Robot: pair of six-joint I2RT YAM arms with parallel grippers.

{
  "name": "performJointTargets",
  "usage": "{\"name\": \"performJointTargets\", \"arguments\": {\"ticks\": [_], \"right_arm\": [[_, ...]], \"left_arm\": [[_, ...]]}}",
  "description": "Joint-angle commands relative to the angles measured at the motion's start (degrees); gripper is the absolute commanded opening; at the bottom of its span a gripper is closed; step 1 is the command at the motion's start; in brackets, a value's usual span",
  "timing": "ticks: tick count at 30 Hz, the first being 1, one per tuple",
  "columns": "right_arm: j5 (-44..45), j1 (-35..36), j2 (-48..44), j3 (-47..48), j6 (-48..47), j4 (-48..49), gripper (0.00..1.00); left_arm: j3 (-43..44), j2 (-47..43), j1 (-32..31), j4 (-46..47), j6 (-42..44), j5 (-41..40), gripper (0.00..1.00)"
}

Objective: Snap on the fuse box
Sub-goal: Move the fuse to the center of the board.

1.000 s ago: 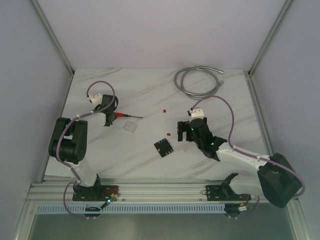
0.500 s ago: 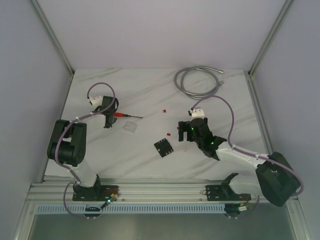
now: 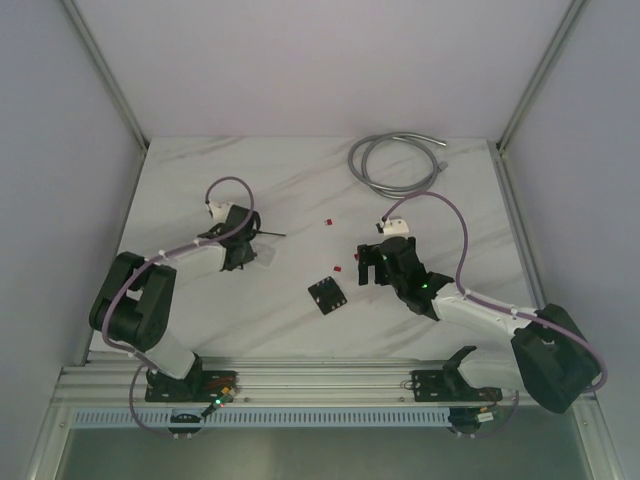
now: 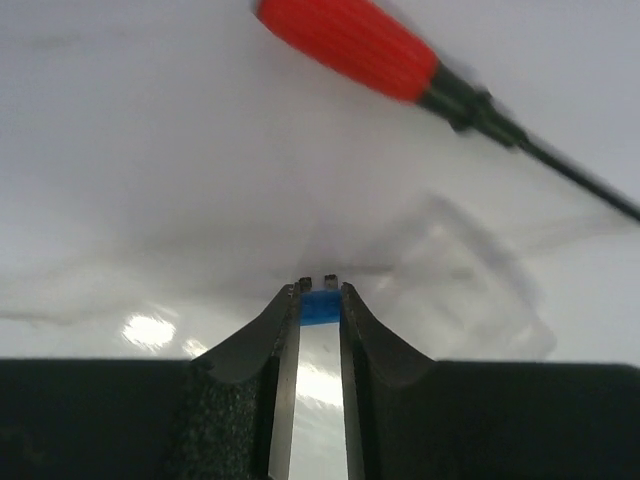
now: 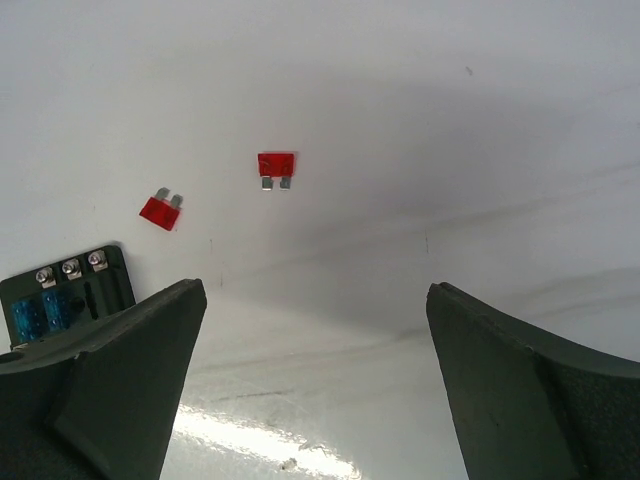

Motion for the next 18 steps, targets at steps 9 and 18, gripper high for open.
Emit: {"name": "performJointTargets", "arguments": {"ticks": [9,18], "right_arm": [[-0.05,-0.22,-0.93,0.78,0.19,-0.69,1.00],[-0.03,-0.18,-1.33,0.56,0.28,-1.11,1.00]], "left_arm": [[-10.42,-7.29,-16.46,-13.01,-10.88,8.64,0.28],[-2.84,-3.74,-27.01,-12.97,-15.22,7.49,0.31]]}}
